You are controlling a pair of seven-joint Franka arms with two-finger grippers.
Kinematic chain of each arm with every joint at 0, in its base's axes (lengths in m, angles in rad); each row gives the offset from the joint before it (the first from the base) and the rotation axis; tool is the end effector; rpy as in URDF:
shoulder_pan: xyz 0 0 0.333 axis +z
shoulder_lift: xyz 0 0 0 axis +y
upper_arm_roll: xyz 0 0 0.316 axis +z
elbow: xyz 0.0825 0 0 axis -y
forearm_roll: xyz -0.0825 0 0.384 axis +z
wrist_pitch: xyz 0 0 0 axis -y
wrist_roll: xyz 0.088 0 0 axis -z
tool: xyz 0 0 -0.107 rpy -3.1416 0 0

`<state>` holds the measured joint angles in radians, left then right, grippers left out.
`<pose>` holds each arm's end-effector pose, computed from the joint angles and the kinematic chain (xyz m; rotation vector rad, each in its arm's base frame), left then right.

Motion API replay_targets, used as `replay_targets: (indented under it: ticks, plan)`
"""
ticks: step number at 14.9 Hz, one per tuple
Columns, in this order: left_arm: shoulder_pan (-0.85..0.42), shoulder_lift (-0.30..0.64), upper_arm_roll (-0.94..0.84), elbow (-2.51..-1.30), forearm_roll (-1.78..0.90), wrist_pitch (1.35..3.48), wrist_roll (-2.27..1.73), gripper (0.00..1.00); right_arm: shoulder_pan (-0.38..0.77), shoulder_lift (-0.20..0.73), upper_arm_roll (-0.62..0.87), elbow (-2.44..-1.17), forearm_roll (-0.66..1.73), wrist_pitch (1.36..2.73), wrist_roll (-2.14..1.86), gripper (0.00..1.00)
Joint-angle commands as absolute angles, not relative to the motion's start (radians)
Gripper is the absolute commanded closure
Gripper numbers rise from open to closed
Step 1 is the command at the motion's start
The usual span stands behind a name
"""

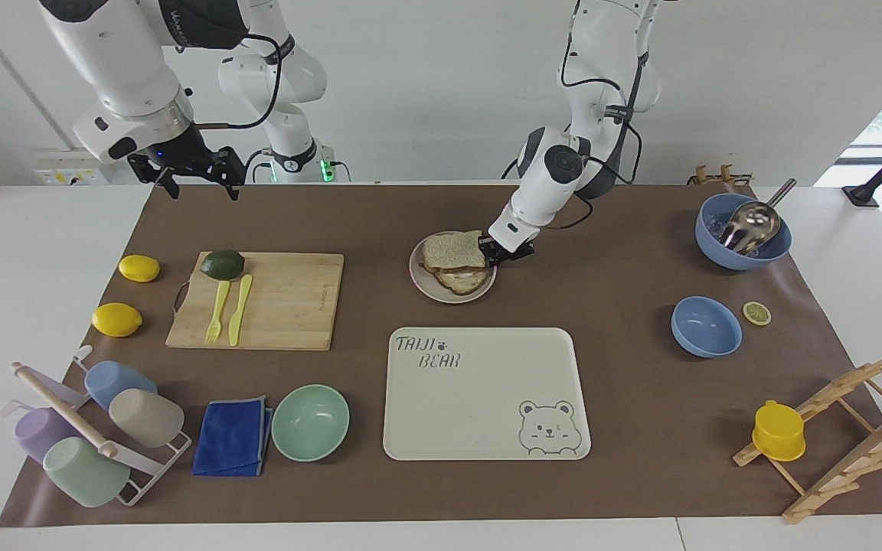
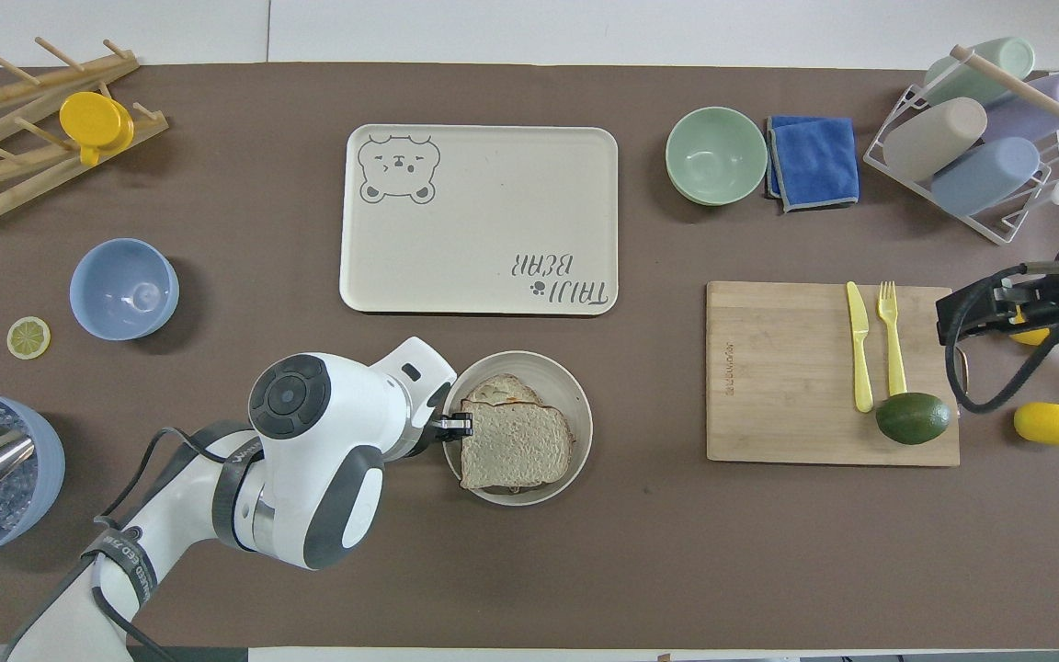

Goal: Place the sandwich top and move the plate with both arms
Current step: 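Grasp the plate rim with the left gripper while the right gripper retracts, then slide the sandwich plate onto the bear tray with the left gripper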

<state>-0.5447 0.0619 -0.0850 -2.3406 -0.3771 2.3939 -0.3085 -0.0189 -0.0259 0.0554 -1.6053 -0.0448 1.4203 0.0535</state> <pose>0.4096 -0.3023 0.3078 2.9078 -0.0609 -0.1833 0.5288 0.0144 0.6107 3.0787 -0.0313 -0.2421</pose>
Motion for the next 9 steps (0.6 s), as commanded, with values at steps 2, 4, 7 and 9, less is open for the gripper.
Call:
replay_targets:
  ticks: [2, 4, 7, 9]
  plan:
    - [-0.517, 0.071, -0.071, -2.344, -0.39, 2.396, -0.242, 1.0, -0.026, -0.041, 0.057, -1.617, -0.018, 1.428, 0.026, 0.0]
    - [-0.493, 0.068, -0.072, -2.326, -0.39, 2.359, -0.239, 1.0, -0.025, -0.041, 0.057, -1.617, -0.018, 1.428, 0.026, 0.0]
    - [-0.451, 0.063, -0.071, -2.26, -0.442, 2.249, -0.187, 1.0, -0.025, -0.041, 0.057, -1.617, -0.018, 1.427, 0.026, 0.0]
    - [-0.419, 0.06, -0.069, -2.2, -0.449, 2.156, -0.178, 1.0, -0.023, -0.041, 0.058, -1.617, -0.018, 1.428, 0.026, 0.0]
